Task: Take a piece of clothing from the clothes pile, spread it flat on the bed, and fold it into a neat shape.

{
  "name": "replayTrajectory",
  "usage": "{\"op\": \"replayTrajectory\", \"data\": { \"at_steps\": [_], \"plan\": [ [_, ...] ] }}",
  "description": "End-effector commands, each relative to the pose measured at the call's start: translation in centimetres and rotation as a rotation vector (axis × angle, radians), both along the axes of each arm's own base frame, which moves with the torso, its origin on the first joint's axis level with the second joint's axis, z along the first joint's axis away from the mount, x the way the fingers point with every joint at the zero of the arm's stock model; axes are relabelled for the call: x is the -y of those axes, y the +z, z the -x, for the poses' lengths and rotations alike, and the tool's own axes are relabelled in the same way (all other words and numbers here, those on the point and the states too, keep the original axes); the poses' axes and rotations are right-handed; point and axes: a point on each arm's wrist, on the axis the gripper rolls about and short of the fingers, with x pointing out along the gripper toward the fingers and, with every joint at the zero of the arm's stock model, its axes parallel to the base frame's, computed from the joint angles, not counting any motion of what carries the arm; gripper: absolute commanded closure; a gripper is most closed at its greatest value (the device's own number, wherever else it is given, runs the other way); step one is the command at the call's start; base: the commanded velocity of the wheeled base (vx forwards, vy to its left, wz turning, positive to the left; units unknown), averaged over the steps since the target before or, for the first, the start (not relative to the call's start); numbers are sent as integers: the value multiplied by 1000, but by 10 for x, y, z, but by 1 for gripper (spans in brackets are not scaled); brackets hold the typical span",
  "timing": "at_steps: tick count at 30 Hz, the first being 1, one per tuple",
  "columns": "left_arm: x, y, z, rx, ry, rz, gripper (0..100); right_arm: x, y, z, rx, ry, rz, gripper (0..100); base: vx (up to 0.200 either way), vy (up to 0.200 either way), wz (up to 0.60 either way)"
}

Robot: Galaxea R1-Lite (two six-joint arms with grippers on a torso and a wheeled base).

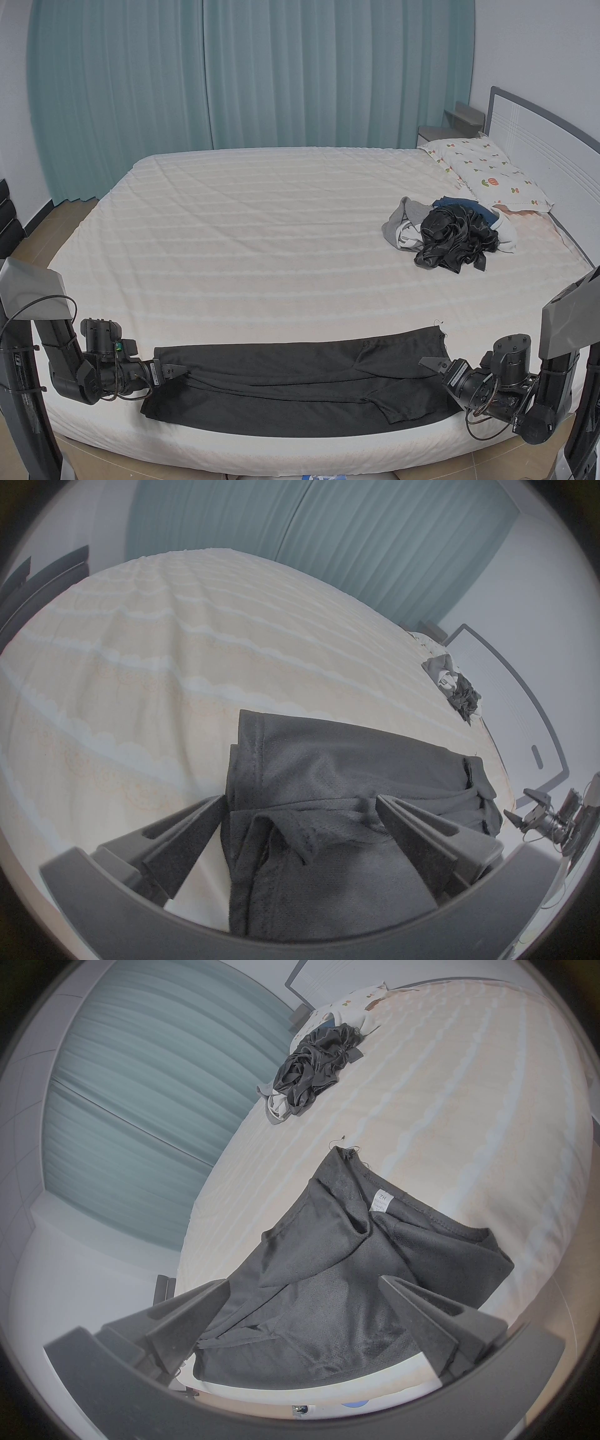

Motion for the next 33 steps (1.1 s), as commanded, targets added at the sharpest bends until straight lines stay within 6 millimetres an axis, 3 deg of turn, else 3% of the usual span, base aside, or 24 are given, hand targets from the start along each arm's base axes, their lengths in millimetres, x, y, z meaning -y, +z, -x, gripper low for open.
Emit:
{"op": "replayTrajectory", "data": {
  "at_steps": [1,8,9,33],
  "plan": [
    [1,-3,0,-7,-8,-3,0,-1,0,0,8,2,-3,0,0,0,0],
    [1,-6,1,-18,-13,-4,0,-2,1,0,9,8,-4,0,0,0,0],
    [1,-7,1,-17,-16,-7,100,-2,1,0,9,8,-4,0,0,0,0],
    [-7,-2,5,12,16,7,100,0,1,0,11,-1,-4,0,0,0,0]
  ]
}}
